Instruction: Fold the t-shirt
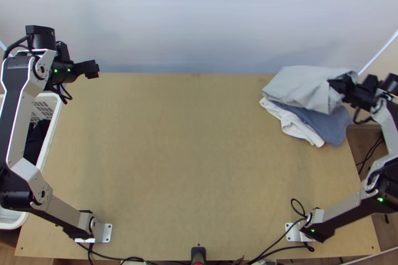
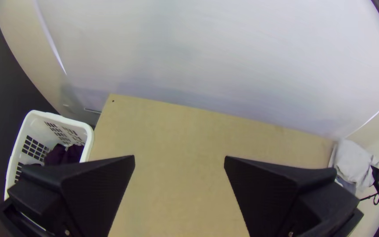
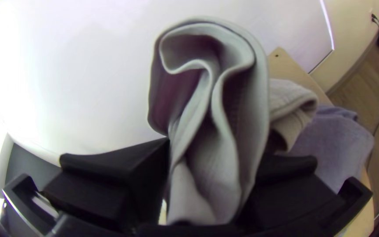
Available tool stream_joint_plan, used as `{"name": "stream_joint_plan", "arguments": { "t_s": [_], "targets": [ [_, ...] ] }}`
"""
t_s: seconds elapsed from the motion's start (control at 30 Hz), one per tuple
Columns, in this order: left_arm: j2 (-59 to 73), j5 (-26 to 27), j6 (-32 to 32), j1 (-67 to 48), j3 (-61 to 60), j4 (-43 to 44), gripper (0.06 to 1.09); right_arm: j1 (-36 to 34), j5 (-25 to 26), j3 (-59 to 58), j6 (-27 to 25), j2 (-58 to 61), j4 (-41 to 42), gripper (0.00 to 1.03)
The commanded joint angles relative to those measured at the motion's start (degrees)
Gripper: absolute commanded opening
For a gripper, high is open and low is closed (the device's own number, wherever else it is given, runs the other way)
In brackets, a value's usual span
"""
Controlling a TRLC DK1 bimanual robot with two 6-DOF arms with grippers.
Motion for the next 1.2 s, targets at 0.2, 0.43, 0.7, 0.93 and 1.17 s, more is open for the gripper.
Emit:
{"name": "stream_joint_plan", "arguments": {
  "t_s": [0.2, 0.43, 0.7, 0.93, 1.17],
  "targets": [
    [0.6, 1.34, -0.8, -0.38, -0.46, 0.57, 1.05, -17.81, 7.28, -9.48, -27.16, -11.04, -19.5, 1.0],
    [0.6, 1.52, -0.71, 0.14, -0.98, 1.01, 1.05, -18.08, 24.86, -23.98, -37.53, -27.65, -1.4, 1.0],
    [0.6, 1.69, -0.71, 0.06, -0.46, 1.8, 1.05, 3.19, 32.59, -28.2, -29.27, -35.65, 17.15, 0.99],
    [0.43, 1.69, -0.1, 0.41, 0.25, 2.06, 1.05, 14.88, 37.69, -32.51, -26.64, -25.37, 37.45, 0.99],
    [-0.19, 1.61, 0.34, 1.2, 0.51, 1.54, 1.05, 16.64, 41.47, -28.38, -19.25, -5.42, 41.05, 0.99]
  ]
}}
